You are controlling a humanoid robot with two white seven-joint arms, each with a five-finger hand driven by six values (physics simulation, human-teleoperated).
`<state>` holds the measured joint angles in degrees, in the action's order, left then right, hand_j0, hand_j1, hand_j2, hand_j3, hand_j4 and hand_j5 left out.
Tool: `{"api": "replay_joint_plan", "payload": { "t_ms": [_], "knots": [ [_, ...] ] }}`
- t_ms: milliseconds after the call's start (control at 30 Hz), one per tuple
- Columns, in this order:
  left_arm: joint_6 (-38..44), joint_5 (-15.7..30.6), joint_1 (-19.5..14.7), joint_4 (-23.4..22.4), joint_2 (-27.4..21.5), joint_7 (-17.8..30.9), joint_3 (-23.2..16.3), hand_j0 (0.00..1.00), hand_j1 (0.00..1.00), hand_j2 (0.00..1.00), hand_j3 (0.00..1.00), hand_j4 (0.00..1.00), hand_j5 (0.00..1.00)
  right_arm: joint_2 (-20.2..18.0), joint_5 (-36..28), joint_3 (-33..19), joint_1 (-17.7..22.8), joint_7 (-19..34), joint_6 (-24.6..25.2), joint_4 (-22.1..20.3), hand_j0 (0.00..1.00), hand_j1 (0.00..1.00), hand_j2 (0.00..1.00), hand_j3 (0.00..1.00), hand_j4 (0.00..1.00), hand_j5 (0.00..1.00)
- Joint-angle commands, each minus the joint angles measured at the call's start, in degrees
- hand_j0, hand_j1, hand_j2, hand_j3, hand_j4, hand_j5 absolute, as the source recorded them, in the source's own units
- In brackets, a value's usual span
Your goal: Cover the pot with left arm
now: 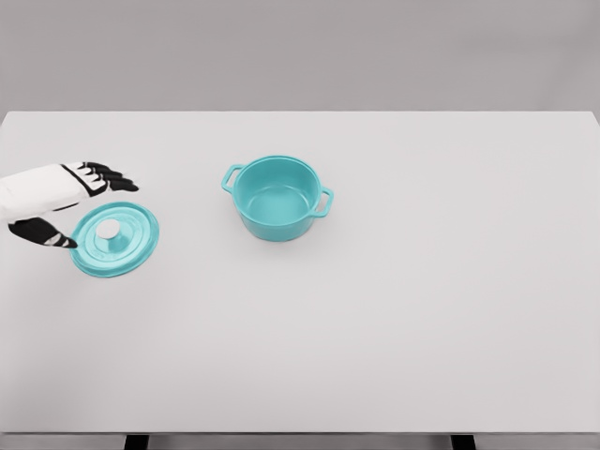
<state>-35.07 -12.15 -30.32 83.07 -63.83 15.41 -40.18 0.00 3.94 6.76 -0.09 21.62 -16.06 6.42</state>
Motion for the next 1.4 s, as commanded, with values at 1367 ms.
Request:
{"api": "replay_joint_plan", "payload": {
  "t_ms": [1367],
  "knots": [
    [0.07,4.51,-10.81,-11.44,6.18,7.18,-11.86,0.83,0.83,0.83,0.83,0.83,0.83,0.00,-0.07,-0.08,0.26,0.00,-0.03,-0.01,1.00,1.00,1.00,1.00,1.00,1.00]
  ]
}}
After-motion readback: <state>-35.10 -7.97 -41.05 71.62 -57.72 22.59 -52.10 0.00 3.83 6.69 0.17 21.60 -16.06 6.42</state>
